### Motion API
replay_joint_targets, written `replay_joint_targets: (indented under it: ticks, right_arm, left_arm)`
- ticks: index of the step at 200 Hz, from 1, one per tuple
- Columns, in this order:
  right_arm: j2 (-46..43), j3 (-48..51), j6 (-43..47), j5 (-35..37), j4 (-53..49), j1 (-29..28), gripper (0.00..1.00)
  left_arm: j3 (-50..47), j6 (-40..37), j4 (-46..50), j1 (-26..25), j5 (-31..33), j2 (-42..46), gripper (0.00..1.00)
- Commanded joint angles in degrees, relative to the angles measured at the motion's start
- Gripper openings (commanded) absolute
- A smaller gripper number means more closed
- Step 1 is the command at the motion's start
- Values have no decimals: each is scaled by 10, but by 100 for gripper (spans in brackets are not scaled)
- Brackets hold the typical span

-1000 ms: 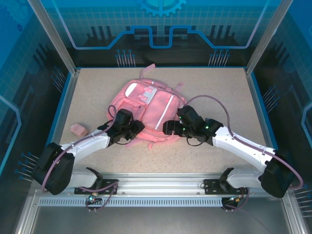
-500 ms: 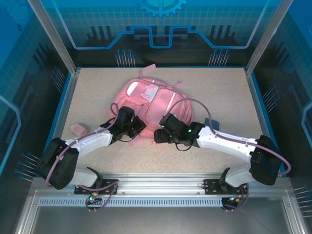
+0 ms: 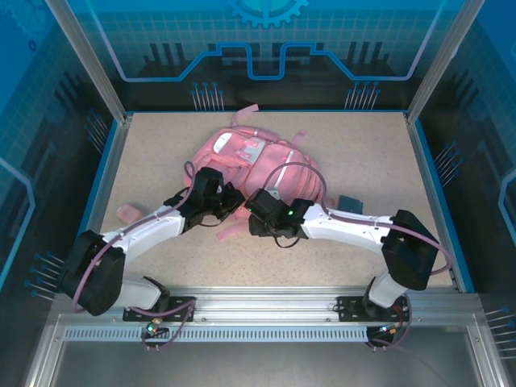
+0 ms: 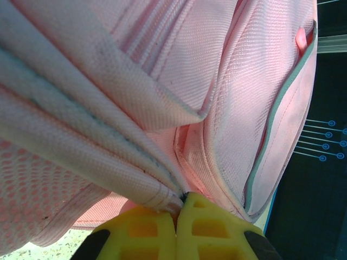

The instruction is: Pack books, pencil case, and school supplies into a backpack

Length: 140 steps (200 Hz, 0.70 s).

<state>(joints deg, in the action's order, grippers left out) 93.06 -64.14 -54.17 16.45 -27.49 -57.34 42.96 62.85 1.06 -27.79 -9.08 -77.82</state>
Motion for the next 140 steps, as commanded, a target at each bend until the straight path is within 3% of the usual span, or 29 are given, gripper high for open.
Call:
replay_joint_targets:
  ticks: [1,99,140]
  right_arm:
    - [24,-21,-25,36,-30,-11,37]
    - [78,-41,-42,56,-30,-14,29]
    - [98,-53,-56,92,-18,-14,35]
  left_arm:
    - [29,-27,-26,0,-13,20,0]
    - [46,-32,-32,0,-22,-2,0]
    - [41,-29,-35,0,-25,-3,0]
